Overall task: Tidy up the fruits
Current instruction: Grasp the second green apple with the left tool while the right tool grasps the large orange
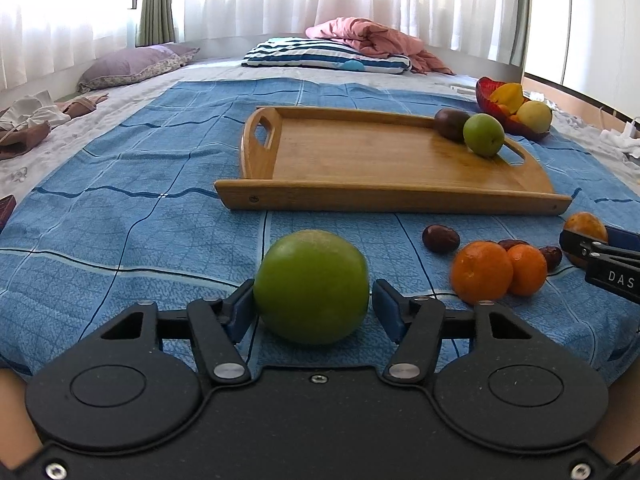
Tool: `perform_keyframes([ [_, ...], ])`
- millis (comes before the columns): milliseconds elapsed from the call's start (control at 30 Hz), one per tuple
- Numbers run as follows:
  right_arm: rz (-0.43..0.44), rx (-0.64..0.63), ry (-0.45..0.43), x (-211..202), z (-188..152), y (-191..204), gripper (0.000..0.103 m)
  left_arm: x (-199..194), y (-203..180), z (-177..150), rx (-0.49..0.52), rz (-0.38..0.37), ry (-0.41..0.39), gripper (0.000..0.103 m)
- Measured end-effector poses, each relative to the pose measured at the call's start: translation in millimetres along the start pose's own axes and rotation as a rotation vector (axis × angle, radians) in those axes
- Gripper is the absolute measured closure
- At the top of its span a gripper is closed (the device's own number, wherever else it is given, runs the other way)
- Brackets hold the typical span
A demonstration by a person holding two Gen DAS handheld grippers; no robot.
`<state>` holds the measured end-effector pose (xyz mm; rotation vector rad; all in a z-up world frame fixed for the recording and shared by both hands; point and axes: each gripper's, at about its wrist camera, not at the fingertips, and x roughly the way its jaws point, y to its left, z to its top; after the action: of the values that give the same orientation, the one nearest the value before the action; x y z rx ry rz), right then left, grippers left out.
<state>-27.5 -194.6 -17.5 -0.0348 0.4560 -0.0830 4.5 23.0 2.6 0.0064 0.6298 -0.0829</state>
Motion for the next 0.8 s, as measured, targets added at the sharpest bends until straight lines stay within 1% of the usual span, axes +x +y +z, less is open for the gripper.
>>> perform_keyframes([
  [133, -0.003, -0.001, 0.004, 2.0, -0.7, 0.2, 0.034, 1.0, -0.4, -0.3, 0.006, 0.011, -0.001, 0.046],
  [567, -0.01, 0.019, 0.023, 9.1, -0.9, -2.3, 0.039, 5.5, 0.8, -0.6, 0.009, 0.024, -0.003, 0.047],
  [800, -0.021, 0.014, 0.033, 11.5, -2.6, -2.8, 0.046, 5.0, -2.3, -0.2, 0.016, 0.033, -0.008, 0.047],
])
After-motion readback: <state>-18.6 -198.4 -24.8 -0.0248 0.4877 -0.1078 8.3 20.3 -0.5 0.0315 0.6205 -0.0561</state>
